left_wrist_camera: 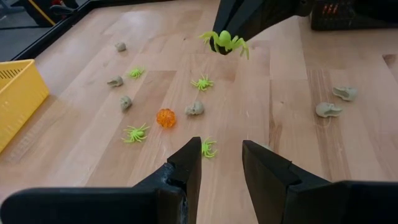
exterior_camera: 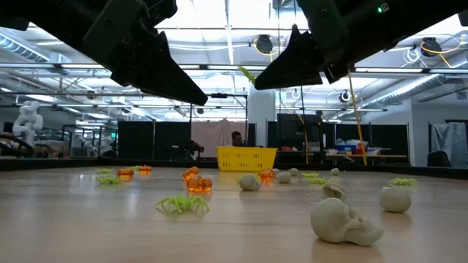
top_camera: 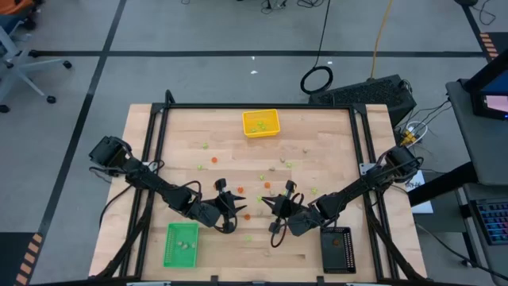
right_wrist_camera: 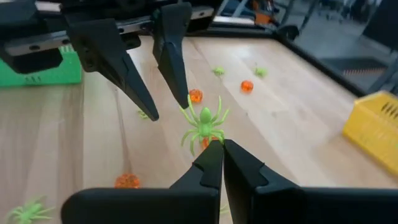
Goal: Sort Halloween decoration
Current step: Put the green spider toy into the yellow bin
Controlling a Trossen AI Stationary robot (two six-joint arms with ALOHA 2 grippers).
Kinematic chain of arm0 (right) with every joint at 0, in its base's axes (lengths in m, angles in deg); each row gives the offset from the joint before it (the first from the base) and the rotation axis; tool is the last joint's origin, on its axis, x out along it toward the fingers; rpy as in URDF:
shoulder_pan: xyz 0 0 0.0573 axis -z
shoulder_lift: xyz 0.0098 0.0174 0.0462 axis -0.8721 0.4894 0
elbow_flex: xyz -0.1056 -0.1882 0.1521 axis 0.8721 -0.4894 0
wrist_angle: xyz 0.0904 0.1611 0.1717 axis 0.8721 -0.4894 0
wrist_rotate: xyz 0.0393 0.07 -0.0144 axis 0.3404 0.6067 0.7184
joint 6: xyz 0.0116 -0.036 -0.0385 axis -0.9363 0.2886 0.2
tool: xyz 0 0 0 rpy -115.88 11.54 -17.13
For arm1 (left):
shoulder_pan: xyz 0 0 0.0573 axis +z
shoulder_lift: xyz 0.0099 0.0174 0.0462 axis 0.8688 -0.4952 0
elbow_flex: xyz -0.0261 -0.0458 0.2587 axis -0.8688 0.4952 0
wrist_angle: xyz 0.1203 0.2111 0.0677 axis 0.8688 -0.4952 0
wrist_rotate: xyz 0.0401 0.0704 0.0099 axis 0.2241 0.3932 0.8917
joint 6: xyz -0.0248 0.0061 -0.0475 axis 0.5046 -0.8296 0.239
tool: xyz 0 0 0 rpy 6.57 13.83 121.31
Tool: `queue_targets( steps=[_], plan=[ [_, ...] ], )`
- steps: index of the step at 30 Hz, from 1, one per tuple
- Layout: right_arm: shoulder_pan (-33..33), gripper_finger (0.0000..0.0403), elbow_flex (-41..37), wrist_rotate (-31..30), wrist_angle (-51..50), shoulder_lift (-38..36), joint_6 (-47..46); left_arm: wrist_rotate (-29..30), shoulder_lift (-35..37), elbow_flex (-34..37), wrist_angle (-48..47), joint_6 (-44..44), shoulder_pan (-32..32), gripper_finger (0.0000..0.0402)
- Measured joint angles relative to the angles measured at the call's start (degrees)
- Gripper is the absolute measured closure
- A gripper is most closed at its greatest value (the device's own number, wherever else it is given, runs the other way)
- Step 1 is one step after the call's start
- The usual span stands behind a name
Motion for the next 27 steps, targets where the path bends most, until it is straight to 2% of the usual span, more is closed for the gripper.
queue_targets(
  steps=[4,12,19,27],
  plan=[
    [0.00,0.0403,0.00,0.00,-1.10,0.00,-4.11,0.01,0.00,0.00,0.00,-0.01,0.00,0.0286],
    [0.27,0.0403,0.00,0.00,-1.11,0.00,-4.60,-0.01,0.00,0.00,0.00,-0.04,0.00,0.0286],
    [3.54,0.0403,0.00,0.22,-1.29,-0.29,0.62,0.01,0.00,0.00,0.00,-0.04,0.00,0.0286],
    [13.18,0.0403,0.00,9.00,-1.55,-4.56,4.87,0.01,0.00,0.00,-0.07,-0.91,0.00,0.0286]
  ],
)
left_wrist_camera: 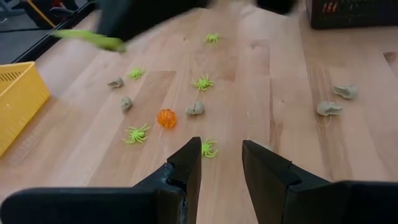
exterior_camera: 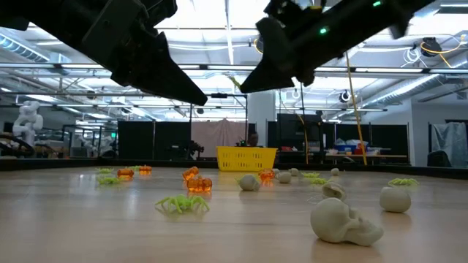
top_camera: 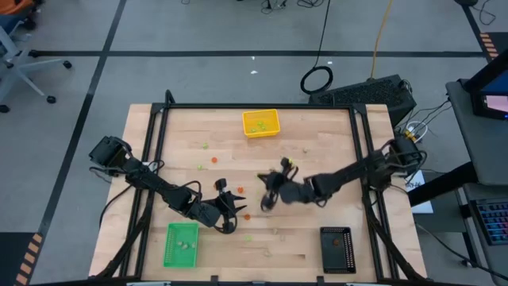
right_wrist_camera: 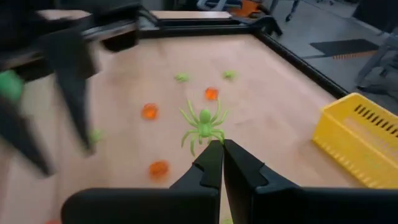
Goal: Sort Halloween decoration
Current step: Put the green spider toy into the yellow bin
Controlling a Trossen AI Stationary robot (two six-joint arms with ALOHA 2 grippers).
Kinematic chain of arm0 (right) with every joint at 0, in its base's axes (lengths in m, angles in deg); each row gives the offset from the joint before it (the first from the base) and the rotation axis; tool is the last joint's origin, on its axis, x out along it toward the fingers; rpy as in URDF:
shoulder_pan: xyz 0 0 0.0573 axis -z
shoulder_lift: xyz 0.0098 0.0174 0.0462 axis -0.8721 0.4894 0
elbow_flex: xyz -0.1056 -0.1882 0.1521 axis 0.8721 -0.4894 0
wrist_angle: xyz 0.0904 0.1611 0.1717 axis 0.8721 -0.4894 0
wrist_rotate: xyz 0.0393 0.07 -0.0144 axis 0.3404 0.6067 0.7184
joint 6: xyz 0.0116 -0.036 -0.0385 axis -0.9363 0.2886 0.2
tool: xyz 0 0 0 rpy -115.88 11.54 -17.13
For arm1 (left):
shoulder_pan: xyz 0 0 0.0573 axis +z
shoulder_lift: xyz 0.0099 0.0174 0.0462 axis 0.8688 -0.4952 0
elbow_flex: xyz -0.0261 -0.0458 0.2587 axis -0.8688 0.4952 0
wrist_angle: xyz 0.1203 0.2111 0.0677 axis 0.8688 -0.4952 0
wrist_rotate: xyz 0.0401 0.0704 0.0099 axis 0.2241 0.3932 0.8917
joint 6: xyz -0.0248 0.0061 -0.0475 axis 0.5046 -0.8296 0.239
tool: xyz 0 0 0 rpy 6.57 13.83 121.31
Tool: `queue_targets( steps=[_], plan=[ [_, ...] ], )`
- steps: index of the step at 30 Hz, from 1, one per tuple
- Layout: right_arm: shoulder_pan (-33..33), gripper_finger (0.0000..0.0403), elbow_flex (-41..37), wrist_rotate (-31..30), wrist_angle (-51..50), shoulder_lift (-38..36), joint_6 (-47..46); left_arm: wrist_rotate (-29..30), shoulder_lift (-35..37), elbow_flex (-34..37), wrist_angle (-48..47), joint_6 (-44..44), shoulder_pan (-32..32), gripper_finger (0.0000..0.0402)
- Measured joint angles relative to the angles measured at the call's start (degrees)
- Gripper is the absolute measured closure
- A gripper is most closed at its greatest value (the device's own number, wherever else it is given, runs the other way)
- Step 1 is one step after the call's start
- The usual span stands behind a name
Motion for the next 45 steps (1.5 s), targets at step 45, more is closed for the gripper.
queue_targets(
  steps=[45],
  plan=[
    [43.83,0.0320,0.00,29.89,-0.62,3.54,3.99,-0.94,0.02,0.02,0.07,-0.67,0.00,0.0286]
  ],
)
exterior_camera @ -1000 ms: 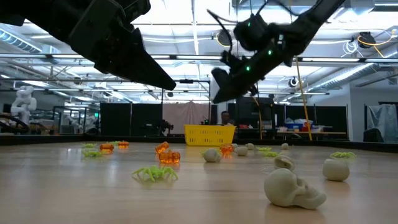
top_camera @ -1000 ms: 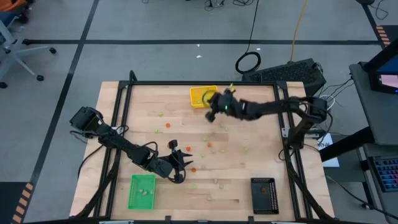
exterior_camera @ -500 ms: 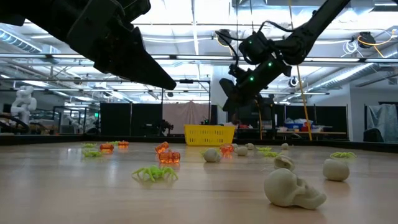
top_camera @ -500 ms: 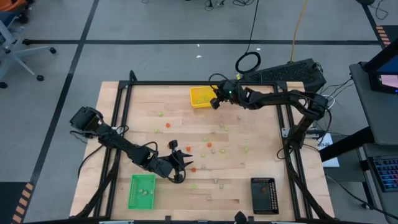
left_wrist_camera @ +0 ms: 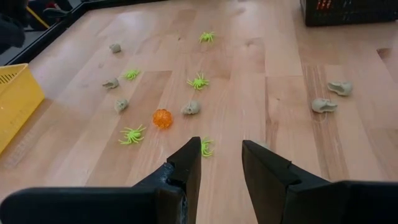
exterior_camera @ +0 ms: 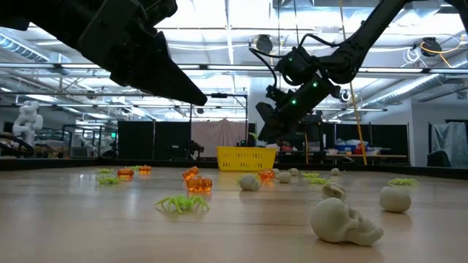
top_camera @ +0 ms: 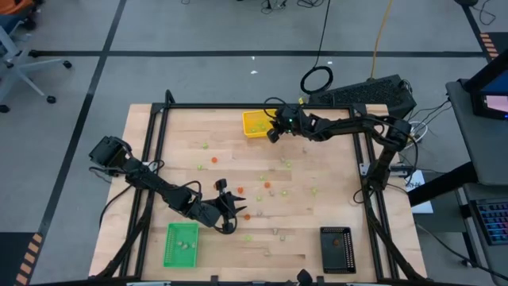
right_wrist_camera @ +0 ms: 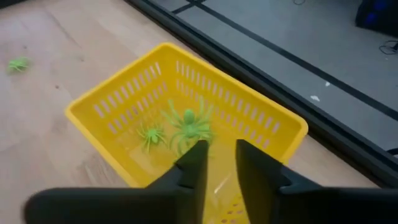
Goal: Sort Halloween decoration
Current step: Put the green spider toy into the yellow bin
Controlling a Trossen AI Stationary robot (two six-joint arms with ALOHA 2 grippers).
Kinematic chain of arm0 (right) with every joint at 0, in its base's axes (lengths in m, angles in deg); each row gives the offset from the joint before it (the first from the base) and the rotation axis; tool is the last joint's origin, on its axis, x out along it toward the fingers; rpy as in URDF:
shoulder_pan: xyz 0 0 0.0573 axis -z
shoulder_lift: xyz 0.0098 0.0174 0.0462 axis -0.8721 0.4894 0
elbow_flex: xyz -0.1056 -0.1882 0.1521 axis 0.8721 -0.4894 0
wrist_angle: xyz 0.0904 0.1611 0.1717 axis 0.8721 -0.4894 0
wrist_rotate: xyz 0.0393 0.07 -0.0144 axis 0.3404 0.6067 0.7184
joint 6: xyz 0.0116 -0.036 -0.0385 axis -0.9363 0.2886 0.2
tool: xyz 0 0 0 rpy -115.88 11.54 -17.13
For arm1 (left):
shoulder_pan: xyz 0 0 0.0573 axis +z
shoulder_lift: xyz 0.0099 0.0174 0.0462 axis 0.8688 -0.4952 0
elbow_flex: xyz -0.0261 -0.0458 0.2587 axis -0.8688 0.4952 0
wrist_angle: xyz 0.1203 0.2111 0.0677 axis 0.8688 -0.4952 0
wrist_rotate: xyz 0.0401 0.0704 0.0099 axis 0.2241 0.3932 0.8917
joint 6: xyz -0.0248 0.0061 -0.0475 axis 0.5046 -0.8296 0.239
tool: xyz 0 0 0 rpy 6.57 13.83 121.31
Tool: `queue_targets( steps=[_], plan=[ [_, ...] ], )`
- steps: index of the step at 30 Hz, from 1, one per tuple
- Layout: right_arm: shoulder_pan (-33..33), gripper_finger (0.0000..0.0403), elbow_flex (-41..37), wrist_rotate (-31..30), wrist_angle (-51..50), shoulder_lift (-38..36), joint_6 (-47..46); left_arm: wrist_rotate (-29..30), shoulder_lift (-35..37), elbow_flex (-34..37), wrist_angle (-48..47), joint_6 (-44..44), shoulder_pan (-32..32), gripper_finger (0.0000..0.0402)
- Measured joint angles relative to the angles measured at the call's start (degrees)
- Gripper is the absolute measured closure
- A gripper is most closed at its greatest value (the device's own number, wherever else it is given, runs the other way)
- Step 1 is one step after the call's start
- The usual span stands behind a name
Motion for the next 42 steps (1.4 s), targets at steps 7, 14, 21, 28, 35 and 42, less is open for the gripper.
queue_targets(
  steps=[7,14,21,28,35,42],
  plan=[
    [-0.95,0.0253,0.00,-0.04,-1.96,-4.63,1.37,0.00,0.00,0.00,0.12,0.00,0.00,0.0286],
    [-0.11,0.0243,0.00,0.12,-3.62,-7.82,1.42,0.00,0.00,0.00,0.52,-0.01,0.00,0.0286],
    [0.44,0.0233,0.00,-0.80,-7.35,-7.33,2.61,0.00,0.00,0.00,0.52,-0.01,0.00,0.0286],
    [-4.71,0.0211,0.02,-14.80,-6.09,-6.93,26.74,0.00,0.00,0.00,0.48,-0.04,0.00,0.0286],
    [-6.34,0.0222,0.02,-16.94,-4.68,-6.95,39.41,0.00,0.00,0.00,0.43,-0.06,0.00,0.0286],
    [-6.36,0.0252,0.02,-13.91,-4.69,-6.95,36.27,0.02,0.00,0.00,0.44,-0.06,0.00,0.0286]
  ],
)
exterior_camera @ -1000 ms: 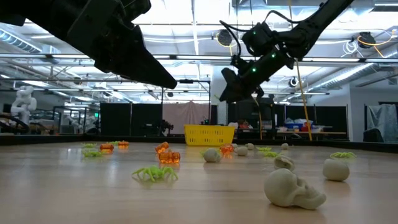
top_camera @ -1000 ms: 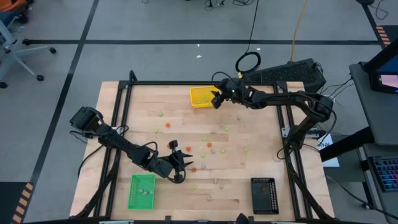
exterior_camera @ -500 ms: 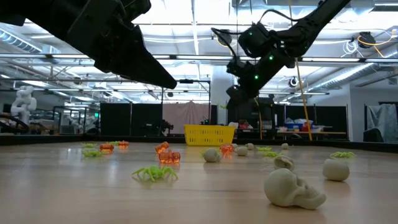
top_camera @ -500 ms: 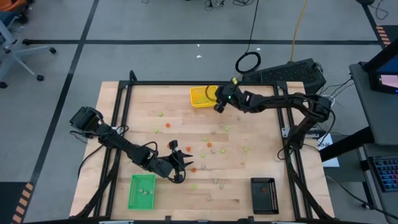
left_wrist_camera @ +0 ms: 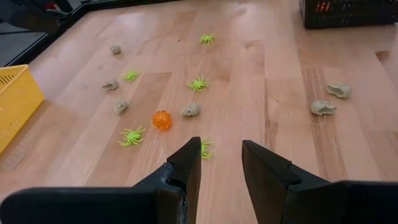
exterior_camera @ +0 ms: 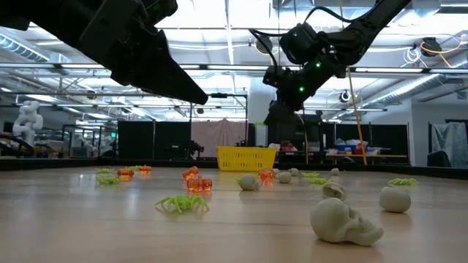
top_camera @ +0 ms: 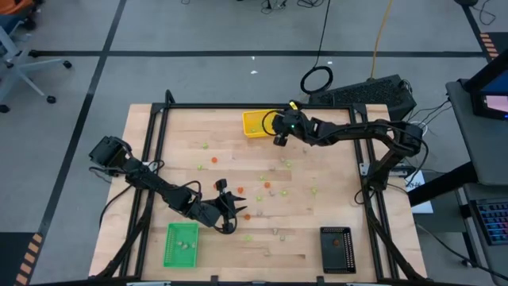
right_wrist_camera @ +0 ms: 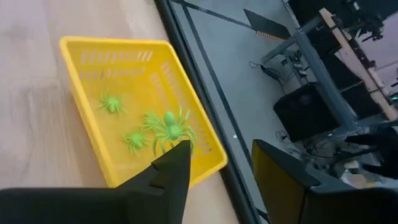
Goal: Sort Halloween decoration
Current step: Put the green spider toy into the yellow bin, then put the white skull toy into the green bin
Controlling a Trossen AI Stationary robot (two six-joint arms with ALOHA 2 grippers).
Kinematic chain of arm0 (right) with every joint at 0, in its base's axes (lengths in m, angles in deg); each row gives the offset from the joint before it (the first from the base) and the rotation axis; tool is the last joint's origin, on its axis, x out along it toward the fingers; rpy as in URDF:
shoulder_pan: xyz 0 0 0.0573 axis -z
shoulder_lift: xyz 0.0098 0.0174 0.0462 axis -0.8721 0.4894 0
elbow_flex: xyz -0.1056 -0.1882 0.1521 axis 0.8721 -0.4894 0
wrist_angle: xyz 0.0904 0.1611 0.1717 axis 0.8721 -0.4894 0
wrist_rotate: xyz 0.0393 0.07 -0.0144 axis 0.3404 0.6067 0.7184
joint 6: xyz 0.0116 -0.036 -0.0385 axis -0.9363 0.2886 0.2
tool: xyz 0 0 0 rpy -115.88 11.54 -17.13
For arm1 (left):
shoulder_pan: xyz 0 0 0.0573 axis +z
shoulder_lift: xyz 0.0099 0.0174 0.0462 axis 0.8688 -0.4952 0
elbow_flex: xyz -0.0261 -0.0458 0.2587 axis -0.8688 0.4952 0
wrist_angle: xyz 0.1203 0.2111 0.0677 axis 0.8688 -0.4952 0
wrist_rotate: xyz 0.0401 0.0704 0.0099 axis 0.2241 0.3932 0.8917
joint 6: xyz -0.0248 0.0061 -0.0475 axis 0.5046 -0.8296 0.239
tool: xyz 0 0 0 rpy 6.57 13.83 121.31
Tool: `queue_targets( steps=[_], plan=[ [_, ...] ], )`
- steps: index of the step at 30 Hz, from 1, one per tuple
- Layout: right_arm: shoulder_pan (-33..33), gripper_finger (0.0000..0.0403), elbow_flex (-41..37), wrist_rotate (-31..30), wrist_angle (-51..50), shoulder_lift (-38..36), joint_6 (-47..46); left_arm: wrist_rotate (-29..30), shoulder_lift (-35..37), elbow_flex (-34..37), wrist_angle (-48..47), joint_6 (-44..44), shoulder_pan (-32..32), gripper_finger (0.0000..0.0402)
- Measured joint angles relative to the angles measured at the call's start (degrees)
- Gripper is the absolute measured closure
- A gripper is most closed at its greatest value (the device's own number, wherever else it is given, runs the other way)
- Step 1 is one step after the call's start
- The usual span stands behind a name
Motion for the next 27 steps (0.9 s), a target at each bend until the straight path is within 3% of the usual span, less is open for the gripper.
queue_targets(
  steps=[8,22,27],
  plan=[
    [0.93,0.0302,0.00,4.86,-0.38,0.00,-6.81,0.47,0.00,0.00,-0.04,-0.42,0.04,0.0286],
    [5.65,0.0275,0.02,12.79,-1.64,1.02,-12.91,2.00,0.00,0.00,0.18,-6.54,5.26,0.0286],
    [5.26,0.0275,0.00,12.74,-2.89,-0.04,-13.94,-1.11,0.00,0.00,0.18,-6.38,6.83,0.0286]
  ],
)
